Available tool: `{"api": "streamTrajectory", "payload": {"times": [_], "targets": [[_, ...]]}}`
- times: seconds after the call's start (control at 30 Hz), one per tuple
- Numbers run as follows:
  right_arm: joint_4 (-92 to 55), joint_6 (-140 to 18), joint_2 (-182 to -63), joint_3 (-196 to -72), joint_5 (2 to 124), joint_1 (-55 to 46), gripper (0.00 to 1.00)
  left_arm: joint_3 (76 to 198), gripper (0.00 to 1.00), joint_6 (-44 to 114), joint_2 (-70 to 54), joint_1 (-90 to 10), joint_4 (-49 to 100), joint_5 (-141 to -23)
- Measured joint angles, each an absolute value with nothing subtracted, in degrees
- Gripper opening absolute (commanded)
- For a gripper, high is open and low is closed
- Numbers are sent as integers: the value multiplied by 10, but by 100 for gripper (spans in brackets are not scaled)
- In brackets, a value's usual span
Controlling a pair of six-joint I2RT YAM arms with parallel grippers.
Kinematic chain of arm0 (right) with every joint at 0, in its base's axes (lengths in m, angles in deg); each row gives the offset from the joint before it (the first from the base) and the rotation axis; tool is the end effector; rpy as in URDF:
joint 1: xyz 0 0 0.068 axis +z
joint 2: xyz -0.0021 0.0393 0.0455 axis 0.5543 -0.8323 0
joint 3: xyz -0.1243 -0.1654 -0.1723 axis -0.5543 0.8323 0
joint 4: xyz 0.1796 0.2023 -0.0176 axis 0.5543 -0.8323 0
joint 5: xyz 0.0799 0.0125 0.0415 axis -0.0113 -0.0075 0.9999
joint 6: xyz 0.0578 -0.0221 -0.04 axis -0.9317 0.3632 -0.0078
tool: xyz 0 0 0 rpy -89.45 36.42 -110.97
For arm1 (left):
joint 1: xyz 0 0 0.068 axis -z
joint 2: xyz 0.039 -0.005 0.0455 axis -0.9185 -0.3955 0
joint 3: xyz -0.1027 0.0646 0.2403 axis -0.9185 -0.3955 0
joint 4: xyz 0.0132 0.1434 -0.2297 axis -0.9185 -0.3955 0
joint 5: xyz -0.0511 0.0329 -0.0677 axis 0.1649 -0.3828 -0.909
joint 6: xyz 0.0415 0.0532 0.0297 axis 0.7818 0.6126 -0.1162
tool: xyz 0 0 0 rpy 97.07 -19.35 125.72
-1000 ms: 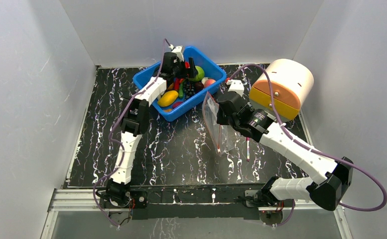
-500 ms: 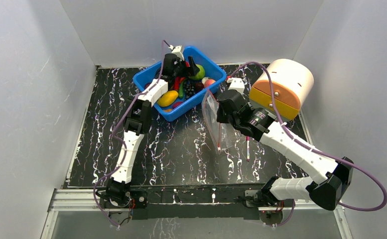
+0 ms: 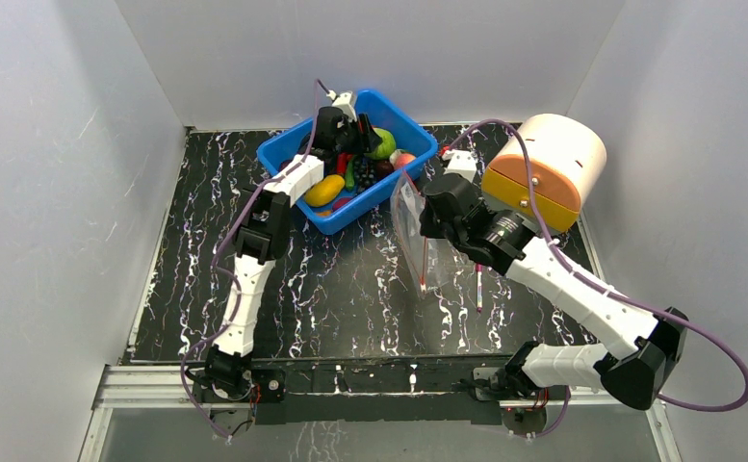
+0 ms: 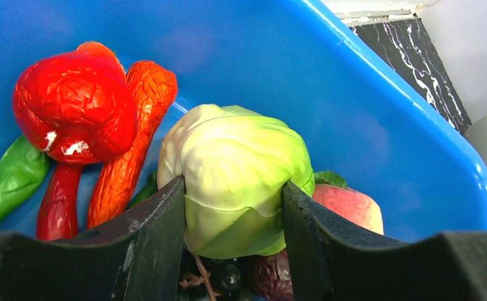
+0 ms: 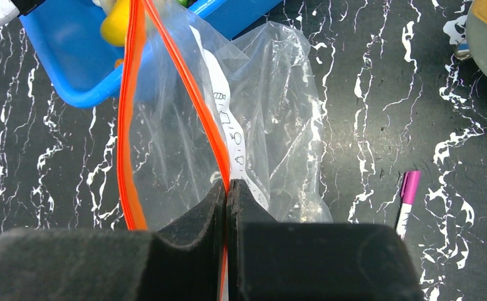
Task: Place the food in the zip-top bag and seal the zipper
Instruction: Pick up the fake vegetable from the bin, then place the fake vegetable in the zipper food storage bag.
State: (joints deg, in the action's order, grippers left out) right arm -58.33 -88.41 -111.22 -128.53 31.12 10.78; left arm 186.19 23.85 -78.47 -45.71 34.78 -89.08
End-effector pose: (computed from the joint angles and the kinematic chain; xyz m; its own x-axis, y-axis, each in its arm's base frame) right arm 0.2205 0.1815 0.3347 -0.6177 0.1142 -0.7781 -0.0884 0.9730 0.2131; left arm 0.5758 -0.2383 0.1792 -0.4191 -0.2413 -0.8753 0.4582 0.7760 -0.4333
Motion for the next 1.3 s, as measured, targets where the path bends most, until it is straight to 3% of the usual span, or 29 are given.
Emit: {"api": "streamTrajectory", "payload": {"times": [0.4, 0.93, 1.3], "targets": [[-586, -902, -1071, -1259, 318, 108, 0, 1797, 34, 241, -677, -450, 304, -882], [-566, -945, -1072, -1229, 352, 108, 0, 1592, 33, 233, -403, -448, 215, -889], [-516, -986, -1095, -1216, 374, 105, 0, 1485, 32, 200, -215, -448, 152, -992]]}}
